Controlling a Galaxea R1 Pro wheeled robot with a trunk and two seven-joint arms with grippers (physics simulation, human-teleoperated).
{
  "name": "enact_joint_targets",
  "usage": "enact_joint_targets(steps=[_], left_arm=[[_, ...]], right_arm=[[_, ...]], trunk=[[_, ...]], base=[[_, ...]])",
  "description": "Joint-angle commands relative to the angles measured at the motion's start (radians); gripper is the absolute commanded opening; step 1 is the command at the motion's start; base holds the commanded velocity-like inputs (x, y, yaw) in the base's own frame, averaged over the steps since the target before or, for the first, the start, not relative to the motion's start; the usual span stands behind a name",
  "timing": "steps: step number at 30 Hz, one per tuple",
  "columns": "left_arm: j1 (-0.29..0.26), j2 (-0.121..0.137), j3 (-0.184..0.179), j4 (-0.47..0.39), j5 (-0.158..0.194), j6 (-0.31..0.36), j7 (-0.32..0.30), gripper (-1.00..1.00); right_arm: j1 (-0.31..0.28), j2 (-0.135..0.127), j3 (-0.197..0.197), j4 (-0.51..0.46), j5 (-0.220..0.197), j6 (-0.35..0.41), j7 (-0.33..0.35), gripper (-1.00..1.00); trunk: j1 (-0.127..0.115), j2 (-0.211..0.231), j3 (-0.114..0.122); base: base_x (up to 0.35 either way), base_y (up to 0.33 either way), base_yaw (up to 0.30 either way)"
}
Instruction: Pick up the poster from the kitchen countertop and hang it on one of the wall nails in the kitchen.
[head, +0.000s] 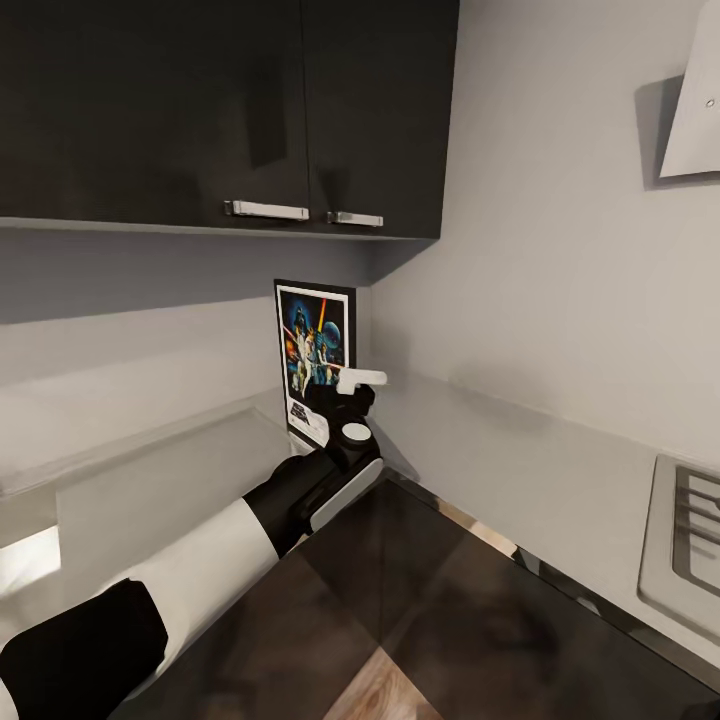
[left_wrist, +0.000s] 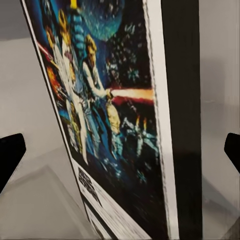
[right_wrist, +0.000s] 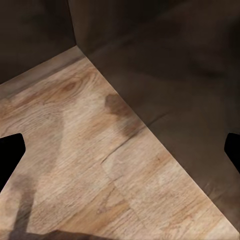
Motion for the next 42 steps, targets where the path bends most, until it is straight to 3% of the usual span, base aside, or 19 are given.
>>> enact_joint_targets(steps=[1,4,7,12,42], left_arm=[[-0.001,0.0,-0.003,-0.001,0.005,0.007,0.016,1.0],[-0.001,0.0,-0.003,-0.001,0.038,0.007,0.026,1.0],[-0.001,0.0,-0.004,-0.001,0.095,0.006,0.031,1.0],[-0.001,0.0,-0.004,-0.001,0.124,0.005,0.033,1.0],[-0.001,0.0,-0.004,-0.001,0.127,0.005,0.034,1.0]], right_arm=[[-0.001,-0.001,0.001,0.0,0.004,-0.003,0.0,1.0],[-0.001,-0.001,0.001,0.0,0.004,-0.003,0.0,1.0],[-0.001,0.0,0.001,0.0,0.004,-0.003,0.0,1.0],[-0.001,0.0,0.001,0.001,0.004,-0.003,0.0,1.0],[-0.001,0.0,0.001,0.002,0.004,-0.003,0.0,1.0]], trunk=[[0.0,-0.001,-0.001],[0.0,-0.001,-0.001],[0.0,-0.001,-0.001],[0.0,-0.001,-0.001],[0.0,-0.001,-0.001]], base=[[0.0,0.0,0.0],[0.0,0.0,0.0],[0.0,0.0,0.0],[0.0,0.0,0.0],[0.038,0.0,0.0]])
